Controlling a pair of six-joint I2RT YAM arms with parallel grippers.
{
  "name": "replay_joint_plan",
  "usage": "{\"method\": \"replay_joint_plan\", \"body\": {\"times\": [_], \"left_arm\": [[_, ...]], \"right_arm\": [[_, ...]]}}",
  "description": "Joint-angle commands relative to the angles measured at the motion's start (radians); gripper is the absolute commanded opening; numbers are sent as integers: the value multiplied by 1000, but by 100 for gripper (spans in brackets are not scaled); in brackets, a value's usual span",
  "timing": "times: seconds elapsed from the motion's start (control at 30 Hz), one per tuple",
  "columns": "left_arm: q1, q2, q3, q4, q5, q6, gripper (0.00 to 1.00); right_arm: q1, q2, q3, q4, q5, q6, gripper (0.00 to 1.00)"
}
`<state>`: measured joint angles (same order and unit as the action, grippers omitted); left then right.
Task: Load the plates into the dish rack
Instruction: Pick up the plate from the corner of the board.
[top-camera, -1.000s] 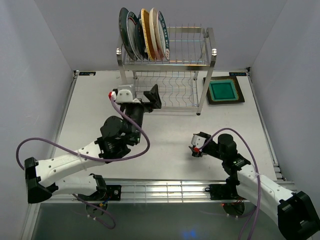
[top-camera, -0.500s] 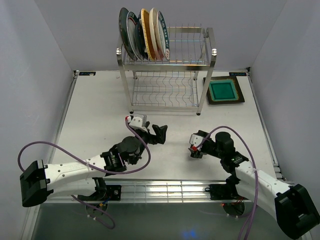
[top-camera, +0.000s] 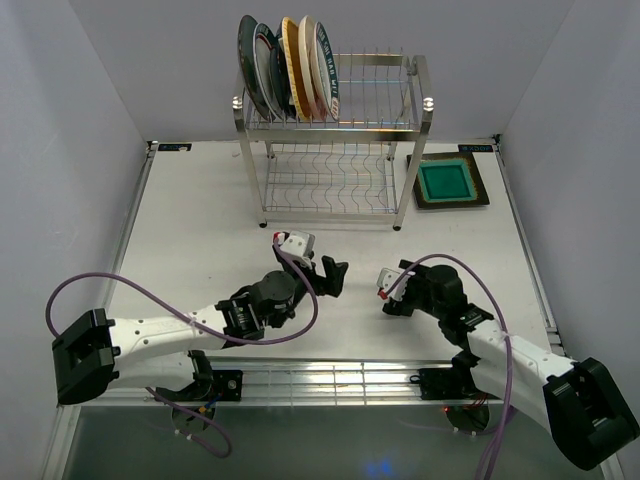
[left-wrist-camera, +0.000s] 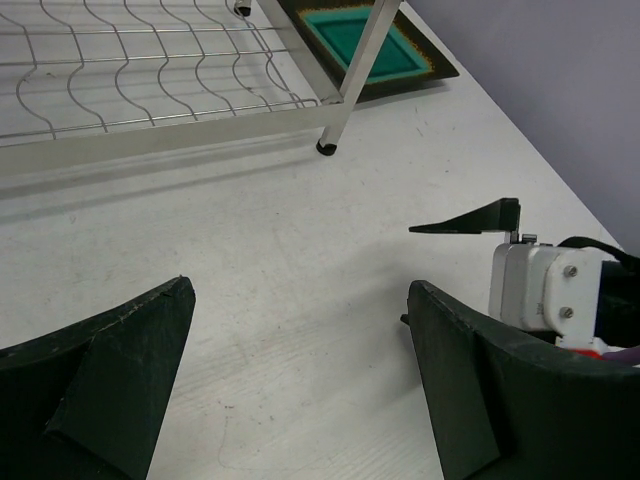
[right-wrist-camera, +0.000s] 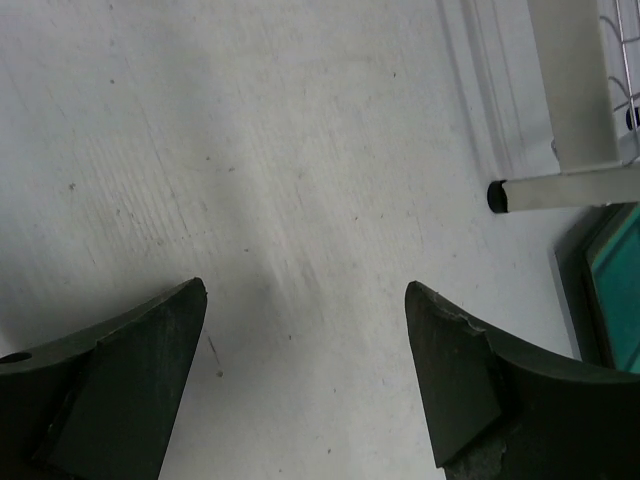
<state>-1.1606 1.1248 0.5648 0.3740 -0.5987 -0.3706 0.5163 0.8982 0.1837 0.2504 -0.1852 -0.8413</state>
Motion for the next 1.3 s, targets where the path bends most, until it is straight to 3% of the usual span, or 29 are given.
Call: {"method": "replay_joint_plan", "body": {"times": [0.0,0.17,0.33,0.7,0.97,1.23,1.27], "left_arm": [[-4,-8,49,13,20,18,98],[-4,-60,-2,14,13,21,98],[-4,-157,-91,14,-9,35,98],[-4,-436,-187,-36,36,65,98],[-5,-490,-190,-96,42,65,98],[-4,-459,-177,-110,30,62,98],[-4,-444,-172,-109,30,62,98]], "right_arm": [[-6,-19,-65,84,131,-38,86],[-70,-16,-90,142,237,-24,87],[-255,18,-52,151,126,-12,85],[-489,169,91,204,-69,-33,85],[-673,487,368,262,-260,85,85],[-690,766,529,352,-202,35,87],[-693,781,566,273,-230,21,88]]}}
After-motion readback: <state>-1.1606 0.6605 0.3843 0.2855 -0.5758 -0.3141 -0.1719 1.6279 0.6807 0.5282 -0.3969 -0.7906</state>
